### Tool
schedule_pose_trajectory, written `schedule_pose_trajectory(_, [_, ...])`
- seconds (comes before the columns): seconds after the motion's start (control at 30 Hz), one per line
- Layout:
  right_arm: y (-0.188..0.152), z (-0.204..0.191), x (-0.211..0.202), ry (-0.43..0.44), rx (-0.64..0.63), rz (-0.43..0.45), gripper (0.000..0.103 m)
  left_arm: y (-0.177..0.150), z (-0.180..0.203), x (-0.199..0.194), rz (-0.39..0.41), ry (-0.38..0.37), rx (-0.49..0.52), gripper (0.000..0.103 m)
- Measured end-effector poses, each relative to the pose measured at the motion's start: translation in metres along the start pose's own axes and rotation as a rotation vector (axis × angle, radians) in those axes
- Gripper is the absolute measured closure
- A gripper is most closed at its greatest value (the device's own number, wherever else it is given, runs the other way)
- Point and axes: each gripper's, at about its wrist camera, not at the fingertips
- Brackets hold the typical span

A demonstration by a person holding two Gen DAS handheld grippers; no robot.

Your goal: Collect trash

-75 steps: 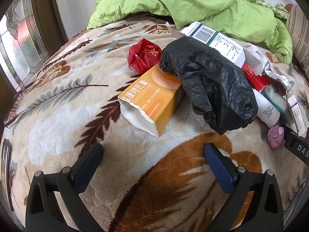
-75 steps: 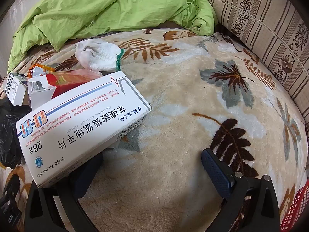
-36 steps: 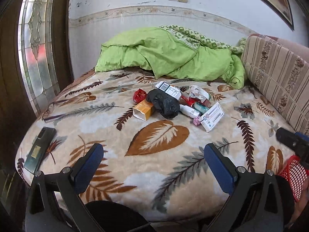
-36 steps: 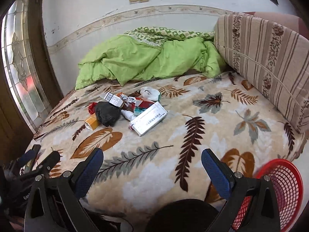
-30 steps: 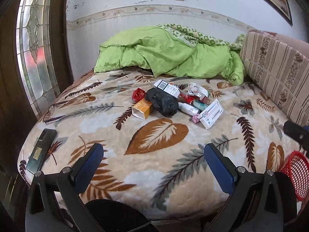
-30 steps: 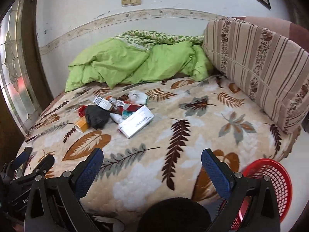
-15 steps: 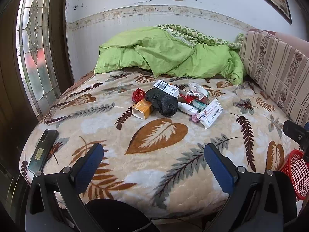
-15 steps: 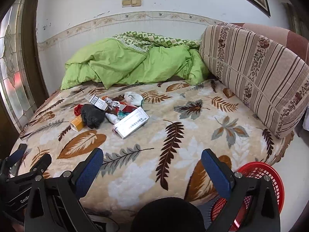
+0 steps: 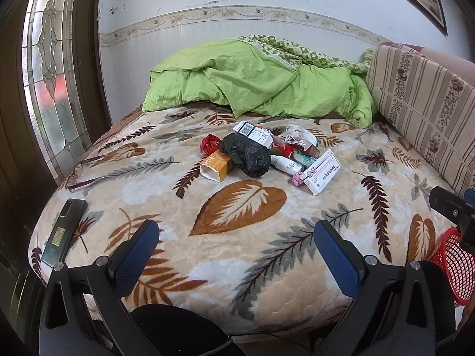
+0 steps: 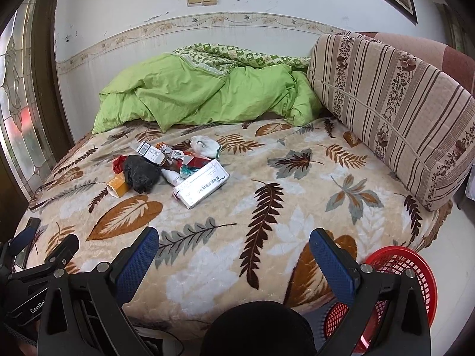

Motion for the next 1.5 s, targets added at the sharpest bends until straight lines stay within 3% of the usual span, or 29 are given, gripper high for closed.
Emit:
schedule_pose_trajectory(0.87, [-0.001, -0.001, 0.007, 0.001, 0.015, -0.033, 0.001, 0.000, 0.002, 0.000, -0.007, 0.000, 0.003, 0.000])
schedule_pose_trajectory(1.13, [-0.004, 0.003, 0.019, 0.014, 0.043, -0.073, 0.001, -0.010, 0.001, -0.006, -0.041, -0.007, -0.011, 0.000])
schedule_pose_trajectory(1.5, [0.002, 0.013, 0.060, 0.151, 0.167, -0.191, 0.001, 0.011, -0.020, 0.026, -0.124, -0.027, -0.088, 0.000])
Point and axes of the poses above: each gripper's, at about its wrist camera, not at the fingertips, and x roughly the way its jaws point, z to its right, y to its top, and after that the axes turned 2 degrees about z, right-handed
